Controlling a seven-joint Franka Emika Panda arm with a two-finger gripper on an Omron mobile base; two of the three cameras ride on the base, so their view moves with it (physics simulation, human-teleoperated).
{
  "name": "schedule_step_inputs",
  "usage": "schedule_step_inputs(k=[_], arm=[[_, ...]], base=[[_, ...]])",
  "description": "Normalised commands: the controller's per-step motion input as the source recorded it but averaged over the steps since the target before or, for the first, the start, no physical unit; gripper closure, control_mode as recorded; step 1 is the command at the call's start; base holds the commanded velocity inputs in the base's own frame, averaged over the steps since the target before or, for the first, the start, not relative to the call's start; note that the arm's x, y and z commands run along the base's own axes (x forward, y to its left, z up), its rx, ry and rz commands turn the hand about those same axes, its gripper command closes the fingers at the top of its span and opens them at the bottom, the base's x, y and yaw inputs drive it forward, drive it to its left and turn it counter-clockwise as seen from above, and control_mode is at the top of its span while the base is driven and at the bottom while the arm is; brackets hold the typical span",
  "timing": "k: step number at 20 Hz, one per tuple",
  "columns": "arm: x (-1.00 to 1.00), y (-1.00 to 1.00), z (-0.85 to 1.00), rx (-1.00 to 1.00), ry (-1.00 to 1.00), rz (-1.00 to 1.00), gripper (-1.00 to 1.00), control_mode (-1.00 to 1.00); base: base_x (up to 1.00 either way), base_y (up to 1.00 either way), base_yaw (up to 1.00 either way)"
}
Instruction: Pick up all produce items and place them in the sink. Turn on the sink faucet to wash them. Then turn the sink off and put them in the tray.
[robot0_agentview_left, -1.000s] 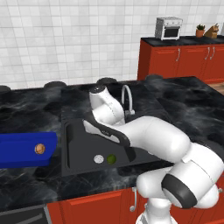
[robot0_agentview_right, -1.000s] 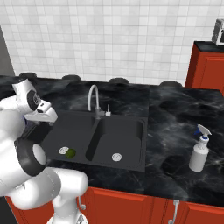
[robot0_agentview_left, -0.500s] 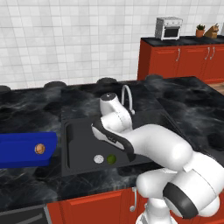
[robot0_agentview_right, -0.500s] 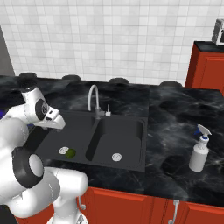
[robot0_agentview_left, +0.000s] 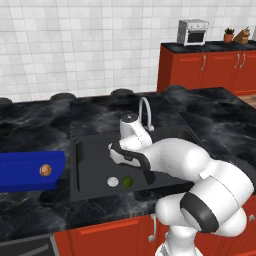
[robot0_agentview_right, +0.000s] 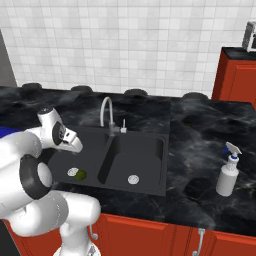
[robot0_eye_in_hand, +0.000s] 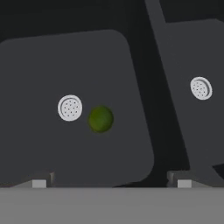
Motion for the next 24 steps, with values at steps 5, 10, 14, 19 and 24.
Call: schedule_step_inputs(k=[5, 10, 14, 19, 24], arm=[[0.36, 0.00, -0.28, 0.01, 0.00, 0.00, -1.00, -1.00], [0.32, 0.00, -0.28, 0.00, 0.00, 0.00, -1.00, -1.00], [0.21, 0.00, -0.25, 0.00, 0.00, -0.01, -1.00, -1.00], [0.01, 0.00, -0.25, 0.01, 0.00, -0.03, -1.00, -1.00], [0.00, 0.00, -0.29, 0.02, 0.00, -0.05, -1.00, -1.00]], base=[[0.00, 0.00, 0.00], [0.00, 0.00, 0.00], [0.00, 0.00, 0.00], [0.00, 0.00, 0.00], [0.00, 0.00, 0.00]])
